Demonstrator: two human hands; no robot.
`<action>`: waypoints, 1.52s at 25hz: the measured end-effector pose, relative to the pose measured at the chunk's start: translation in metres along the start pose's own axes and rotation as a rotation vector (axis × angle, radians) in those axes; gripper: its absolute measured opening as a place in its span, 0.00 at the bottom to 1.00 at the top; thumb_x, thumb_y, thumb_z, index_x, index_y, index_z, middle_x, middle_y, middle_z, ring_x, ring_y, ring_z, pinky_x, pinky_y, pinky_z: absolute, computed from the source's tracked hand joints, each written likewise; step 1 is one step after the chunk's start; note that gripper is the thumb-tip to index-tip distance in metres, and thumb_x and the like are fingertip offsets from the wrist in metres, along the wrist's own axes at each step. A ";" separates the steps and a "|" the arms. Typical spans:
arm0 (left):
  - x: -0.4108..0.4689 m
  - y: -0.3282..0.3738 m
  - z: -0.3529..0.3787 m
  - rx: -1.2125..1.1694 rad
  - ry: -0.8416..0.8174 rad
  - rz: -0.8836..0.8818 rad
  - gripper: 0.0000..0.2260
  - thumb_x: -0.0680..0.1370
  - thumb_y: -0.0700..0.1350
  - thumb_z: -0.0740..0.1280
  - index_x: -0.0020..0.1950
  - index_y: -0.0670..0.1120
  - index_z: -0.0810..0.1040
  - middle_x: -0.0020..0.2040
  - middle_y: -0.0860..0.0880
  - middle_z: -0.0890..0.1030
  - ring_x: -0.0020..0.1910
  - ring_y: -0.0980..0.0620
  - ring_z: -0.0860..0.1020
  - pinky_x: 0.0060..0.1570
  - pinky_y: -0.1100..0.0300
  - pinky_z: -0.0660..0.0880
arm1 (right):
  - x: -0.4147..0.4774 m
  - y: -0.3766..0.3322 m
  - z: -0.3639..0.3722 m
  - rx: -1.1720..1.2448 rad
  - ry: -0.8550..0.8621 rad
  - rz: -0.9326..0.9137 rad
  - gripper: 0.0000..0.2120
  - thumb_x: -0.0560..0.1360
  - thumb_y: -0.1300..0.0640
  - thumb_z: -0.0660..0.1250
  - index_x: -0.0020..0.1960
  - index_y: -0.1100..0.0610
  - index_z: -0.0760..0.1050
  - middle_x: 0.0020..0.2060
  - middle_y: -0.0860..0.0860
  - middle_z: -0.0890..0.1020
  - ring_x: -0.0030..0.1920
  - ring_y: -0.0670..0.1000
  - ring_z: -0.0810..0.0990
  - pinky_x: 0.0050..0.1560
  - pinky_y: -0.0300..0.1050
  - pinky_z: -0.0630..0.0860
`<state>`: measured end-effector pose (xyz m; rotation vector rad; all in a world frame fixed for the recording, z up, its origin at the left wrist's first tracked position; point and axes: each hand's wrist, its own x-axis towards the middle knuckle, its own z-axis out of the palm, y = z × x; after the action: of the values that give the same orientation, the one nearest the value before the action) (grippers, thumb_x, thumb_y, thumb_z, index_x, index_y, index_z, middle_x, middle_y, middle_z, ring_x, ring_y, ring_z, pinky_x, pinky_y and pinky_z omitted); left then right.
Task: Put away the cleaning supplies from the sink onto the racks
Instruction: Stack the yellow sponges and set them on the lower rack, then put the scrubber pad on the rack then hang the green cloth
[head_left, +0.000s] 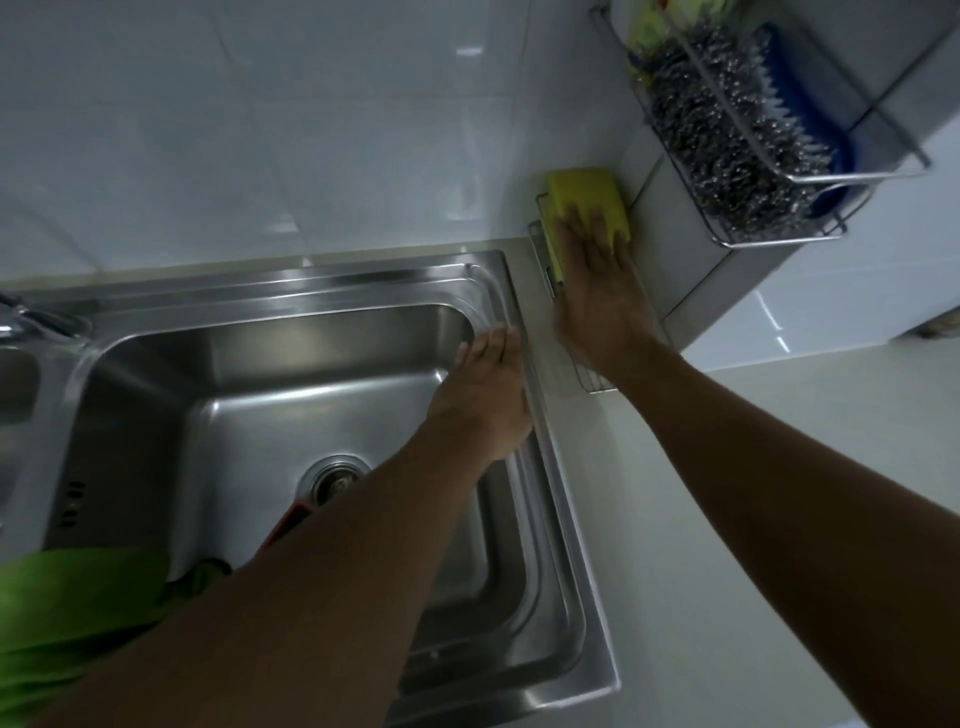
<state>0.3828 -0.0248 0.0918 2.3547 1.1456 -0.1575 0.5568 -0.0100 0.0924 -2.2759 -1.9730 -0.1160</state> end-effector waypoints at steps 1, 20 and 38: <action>-0.009 -0.009 -0.001 0.016 0.002 -0.012 0.34 0.80 0.43 0.57 0.81 0.41 0.42 0.82 0.44 0.44 0.81 0.47 0.42 0.79 0.52 0.41 | -0.009 -0.012 -0.001 0.026 0.014 -0.028 0.36 0.76 0.60 0.60 0.81 0.62 0.51 0.81 0.58 0.53 0.81 0.61 0.49 0.80 0.60 0.50; -0.241 -0.283 0.007 0.184 0.079 -0.400 0.30 0.81 0.47 0.51 0.81 0.40 0.44 0.82 0.42 0.46 0.81 0.44 0.44 0.79 0.47 0.44 | -0.153 -0.311 0.109 0.369 -0.571 -0.241 0.37 0.78 0.57 0.64 0.82 0.57 0.49 0.82 0.53 0.49 0.82 0.54 0.47 0.81 0.51 0.51; -0.271 -0.329 0.056 0.238 0.310 -0.404 0.32 0.78 0.48 0.53 0.79 0.33 0.51 0.80 0.33 0.52 0.80 0.37 0.52 0.78 0.44 0.52 | -0.155 -0.329 0.172 0.165 -0.723 -0.218 0.40 0.77 0.60 0.66 0.82 0.55 0.47 0.82 0.49 0.48 0.73 0.60 0.70 0.65 0.53 0.73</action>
<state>-0.0334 -0.0742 -0.0008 2.3750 1.8408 -0.0710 0.2050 -0.0909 -0.0849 -2.1615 -2.4128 0.9355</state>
